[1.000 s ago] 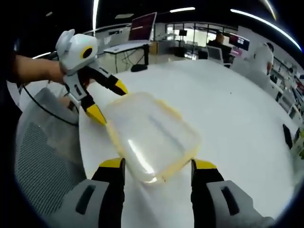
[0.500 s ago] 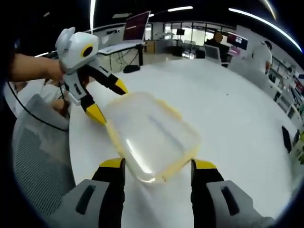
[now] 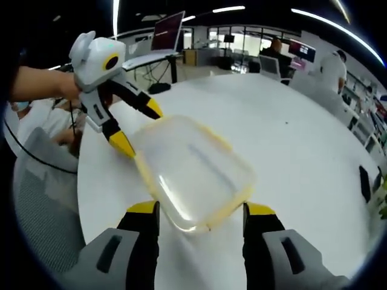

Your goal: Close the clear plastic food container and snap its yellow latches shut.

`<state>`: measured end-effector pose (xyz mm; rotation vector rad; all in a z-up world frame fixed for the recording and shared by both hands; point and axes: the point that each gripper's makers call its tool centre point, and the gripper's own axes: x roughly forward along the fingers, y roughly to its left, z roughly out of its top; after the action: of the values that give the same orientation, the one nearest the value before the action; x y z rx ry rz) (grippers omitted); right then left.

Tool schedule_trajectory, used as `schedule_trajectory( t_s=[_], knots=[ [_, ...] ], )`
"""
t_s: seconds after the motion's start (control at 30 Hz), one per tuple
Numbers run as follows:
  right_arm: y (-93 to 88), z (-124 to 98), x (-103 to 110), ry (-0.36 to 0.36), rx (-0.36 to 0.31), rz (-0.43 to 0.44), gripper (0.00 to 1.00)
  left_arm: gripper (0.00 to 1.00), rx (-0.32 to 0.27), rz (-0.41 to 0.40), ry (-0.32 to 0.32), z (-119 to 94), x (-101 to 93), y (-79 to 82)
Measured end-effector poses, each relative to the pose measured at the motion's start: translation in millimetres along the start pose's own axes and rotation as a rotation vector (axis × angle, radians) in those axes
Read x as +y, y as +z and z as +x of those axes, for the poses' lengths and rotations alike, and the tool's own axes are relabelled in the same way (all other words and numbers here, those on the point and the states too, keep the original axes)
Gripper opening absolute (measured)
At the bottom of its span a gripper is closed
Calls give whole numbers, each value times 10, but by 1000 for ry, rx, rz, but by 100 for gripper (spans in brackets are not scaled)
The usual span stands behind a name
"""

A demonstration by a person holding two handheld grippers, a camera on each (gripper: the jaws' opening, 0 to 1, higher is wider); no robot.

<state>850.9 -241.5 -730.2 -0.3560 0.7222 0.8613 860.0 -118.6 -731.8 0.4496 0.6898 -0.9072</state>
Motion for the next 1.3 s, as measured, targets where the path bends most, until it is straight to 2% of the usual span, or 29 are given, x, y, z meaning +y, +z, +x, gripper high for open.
schedule_trajectory(
  t_s=[0.33, 0.67, 0.8, 1.0, 1.3],
  knots=[
    [70, 76, -160, -5, 12, -9, 52, 45, 7, 3, 0, 85, 160, 71],
    [70, 42, -183, -16, 3, 3, 52, 46, 8, -5, -6, 93, 167, 103],
    [114, -17, -170, -25, -25, 37, 54, 48, -12, -15, 3, 29, 166, 137],
    [88, -129, -108, -42, -47, 49, 56, 51, -34, -33, 20, -89, 135, 143],
    [2, -372, -1, -96, -123, 87, 62, 58, -113, -91, 56, -363, -21, 113]
  ],
)
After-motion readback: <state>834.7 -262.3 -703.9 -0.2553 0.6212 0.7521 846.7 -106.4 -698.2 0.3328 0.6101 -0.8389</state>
